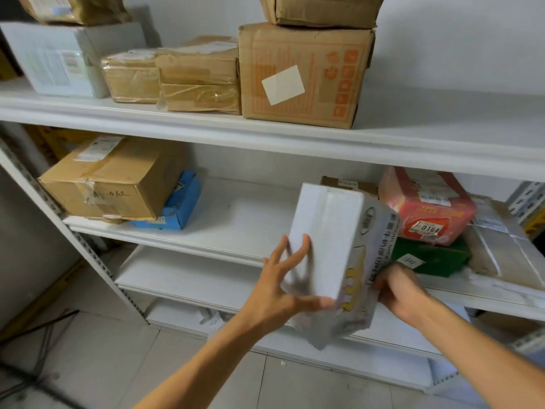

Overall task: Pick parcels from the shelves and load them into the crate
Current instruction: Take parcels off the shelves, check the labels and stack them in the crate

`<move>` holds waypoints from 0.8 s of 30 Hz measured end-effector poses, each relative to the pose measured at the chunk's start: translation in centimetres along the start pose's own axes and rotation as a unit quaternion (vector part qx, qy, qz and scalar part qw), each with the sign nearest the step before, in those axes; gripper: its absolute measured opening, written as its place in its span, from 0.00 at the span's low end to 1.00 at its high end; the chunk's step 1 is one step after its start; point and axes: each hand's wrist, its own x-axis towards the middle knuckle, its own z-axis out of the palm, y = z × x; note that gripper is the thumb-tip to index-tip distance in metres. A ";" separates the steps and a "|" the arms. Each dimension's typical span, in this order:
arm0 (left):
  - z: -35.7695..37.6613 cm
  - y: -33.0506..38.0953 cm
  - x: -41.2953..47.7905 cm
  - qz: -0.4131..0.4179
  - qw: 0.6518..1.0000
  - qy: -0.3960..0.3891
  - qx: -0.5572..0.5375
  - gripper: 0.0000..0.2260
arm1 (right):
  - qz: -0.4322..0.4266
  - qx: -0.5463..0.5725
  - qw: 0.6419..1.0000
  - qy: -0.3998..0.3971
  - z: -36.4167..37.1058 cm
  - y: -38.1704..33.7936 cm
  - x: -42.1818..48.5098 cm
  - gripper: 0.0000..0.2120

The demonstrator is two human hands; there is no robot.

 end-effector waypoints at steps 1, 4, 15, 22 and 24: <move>0.3 0.4 0.1 0.009 1.000 -0.013 0.008 0.45 | 0.009 -0.005 1.000 0.006 -0.1 0.0 0.0 0.17; 0.8 1.4 0.6 -0.005 1.000 0.006 -0.009 0.49 | 0.026 -0.062 0.998 0.004 -0.2 -0.1 -0.2 0.13; -2.9 2.4 1.0 -0.135 0.971 -0.025 -0.197 0.31 | -0.047 -0.099 0.994 -0.011 1.0 -4.5 -2.8 0.43; -3.7 3.1 1.7 -0.173 0.980 0.033 -0.097 0.44 | -0.087 -0.144 0.978 -0.124 2.1 -7.4 -4.2 0.28; -4.2 3.1 2.1 -0.193 0.977 0.037 -0.076 0.46 | -0.087 -0.174 0.969 -0.152 2.3 -7.7 -4.1 0.24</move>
